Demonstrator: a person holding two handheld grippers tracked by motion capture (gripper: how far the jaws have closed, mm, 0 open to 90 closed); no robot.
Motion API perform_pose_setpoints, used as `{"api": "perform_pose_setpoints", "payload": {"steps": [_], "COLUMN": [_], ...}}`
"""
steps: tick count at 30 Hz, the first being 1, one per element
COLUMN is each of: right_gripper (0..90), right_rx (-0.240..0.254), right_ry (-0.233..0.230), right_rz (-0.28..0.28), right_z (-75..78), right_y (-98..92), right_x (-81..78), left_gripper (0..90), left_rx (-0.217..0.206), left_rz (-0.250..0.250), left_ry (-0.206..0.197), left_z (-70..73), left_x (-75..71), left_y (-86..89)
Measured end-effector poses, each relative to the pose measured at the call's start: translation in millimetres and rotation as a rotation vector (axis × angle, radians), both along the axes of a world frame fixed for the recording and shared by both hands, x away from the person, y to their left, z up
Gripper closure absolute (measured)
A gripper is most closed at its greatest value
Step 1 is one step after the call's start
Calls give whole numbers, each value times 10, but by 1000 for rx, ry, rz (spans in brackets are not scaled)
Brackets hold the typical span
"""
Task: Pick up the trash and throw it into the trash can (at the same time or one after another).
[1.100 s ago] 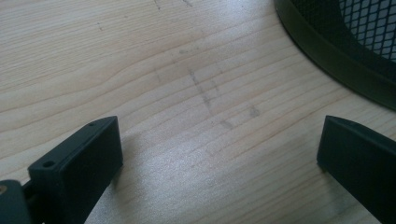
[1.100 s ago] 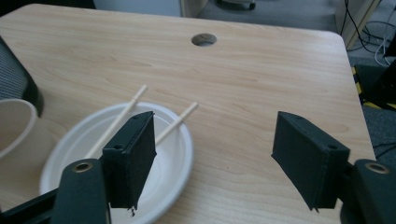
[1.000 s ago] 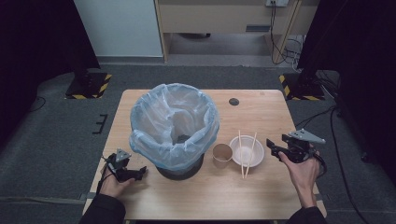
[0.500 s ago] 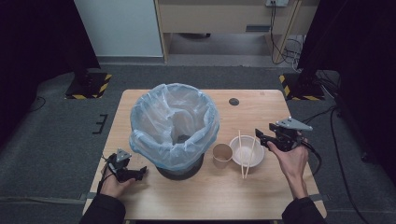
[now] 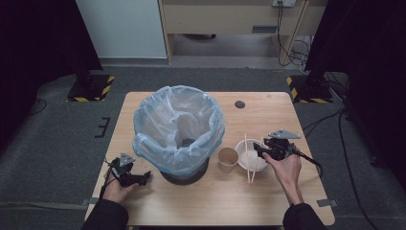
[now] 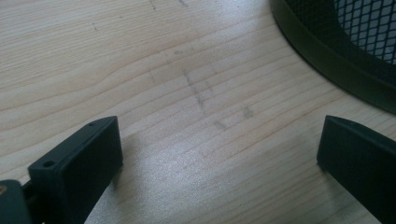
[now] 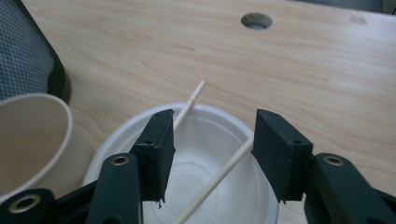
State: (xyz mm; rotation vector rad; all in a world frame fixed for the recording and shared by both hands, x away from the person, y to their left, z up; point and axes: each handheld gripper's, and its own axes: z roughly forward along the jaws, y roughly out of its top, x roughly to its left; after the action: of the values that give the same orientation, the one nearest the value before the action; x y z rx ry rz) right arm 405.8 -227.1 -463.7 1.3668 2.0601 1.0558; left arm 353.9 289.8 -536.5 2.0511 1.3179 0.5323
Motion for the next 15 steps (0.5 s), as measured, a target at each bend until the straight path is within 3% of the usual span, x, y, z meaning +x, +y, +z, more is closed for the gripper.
{"api": "perform_pose_setpoints", "payload": {"steps": [9, 15], "right_gripper": [551, 570], "right_rx": [7, -32], "right_ry": [81, 115], "right_rz": [-21, -24], "right_z": [-198, -271], "right_y": [-14, 40], "right_x": [14, 35], "left_gripper": [0, 0], "left_rx": [0, 0], "left_rz": [-2, -2], "left_ry": [0, 0], "left_z": [0, 0], "left_x": [1, 1], "left_y": [0, 0]}}
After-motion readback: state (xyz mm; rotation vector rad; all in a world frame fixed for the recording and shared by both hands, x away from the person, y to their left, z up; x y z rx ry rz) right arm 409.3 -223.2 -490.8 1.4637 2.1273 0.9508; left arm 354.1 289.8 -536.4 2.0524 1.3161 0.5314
